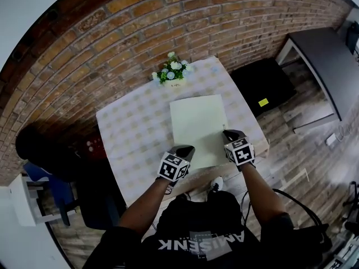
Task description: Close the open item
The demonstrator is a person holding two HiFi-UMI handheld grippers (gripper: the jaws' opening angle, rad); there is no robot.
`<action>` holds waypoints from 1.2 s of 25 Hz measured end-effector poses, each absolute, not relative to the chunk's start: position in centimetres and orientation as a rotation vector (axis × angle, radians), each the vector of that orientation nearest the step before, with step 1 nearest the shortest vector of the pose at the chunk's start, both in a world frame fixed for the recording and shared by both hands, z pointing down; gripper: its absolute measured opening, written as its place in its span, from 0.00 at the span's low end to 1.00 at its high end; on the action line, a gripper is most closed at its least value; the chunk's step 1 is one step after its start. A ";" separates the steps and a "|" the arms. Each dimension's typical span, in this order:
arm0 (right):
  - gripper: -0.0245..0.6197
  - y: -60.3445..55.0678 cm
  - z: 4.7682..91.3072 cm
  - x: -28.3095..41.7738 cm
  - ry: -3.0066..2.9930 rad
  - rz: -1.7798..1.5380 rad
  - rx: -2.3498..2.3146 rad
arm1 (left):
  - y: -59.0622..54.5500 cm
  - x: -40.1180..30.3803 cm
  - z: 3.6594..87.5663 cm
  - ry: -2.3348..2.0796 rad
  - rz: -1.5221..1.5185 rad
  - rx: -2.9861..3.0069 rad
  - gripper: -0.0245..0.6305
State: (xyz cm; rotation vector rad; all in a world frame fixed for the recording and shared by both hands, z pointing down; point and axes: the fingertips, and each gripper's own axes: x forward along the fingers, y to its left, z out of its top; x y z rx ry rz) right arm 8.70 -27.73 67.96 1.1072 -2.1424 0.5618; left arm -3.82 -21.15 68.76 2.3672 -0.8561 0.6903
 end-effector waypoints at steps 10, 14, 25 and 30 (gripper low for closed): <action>0.10 -28.6 68.4 8.5 -2.100 0.449 1.129 | -21.7 -3.5 68.9 -0.979 0.777 2.375 0.06; 0.10 -28.7 68.8 8.5 -2.072 0.487 1.167 | -21.6 -3.2 69.6 -0.983 0.819 2.381 0.06; 0.10 -29.1 69.7 9.6 -2.011 0.632 1.271 | -21.3 -2.9 69.2 -0.961 0.814 2.363 0.06; 0.10 -29.0 69.1 9.6 -2.071 0.675 1.307 | -21.5 -3.0 69.5 -0.986 0.802 2.387 0.06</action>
